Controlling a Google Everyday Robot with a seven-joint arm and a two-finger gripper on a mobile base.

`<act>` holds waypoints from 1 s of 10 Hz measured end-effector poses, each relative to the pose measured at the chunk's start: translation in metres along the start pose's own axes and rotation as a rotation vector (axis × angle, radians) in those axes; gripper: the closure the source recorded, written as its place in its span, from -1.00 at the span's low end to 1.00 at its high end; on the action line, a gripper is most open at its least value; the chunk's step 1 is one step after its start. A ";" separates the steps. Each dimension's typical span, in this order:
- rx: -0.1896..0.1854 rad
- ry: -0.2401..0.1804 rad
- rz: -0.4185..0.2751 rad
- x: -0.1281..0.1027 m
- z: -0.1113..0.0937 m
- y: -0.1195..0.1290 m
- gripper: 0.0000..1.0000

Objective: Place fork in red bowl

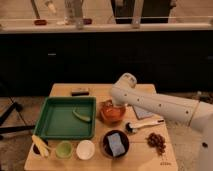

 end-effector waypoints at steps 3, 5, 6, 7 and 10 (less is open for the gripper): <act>-0.002 -0.001 -0.004 -0.002 0.001 0.001 0.76; -0.002 0.000 -0.003 -0.002 0.001 0.001 0.36; -0.002 0.000 -0.004 -0.002 0.001 0.001 0.11; -0.002 0.000 -0.003 -0.002 0.001 0.001 -0.05; -0.002 0.000 -0.003 -0.001 0.001 0.001 -0.57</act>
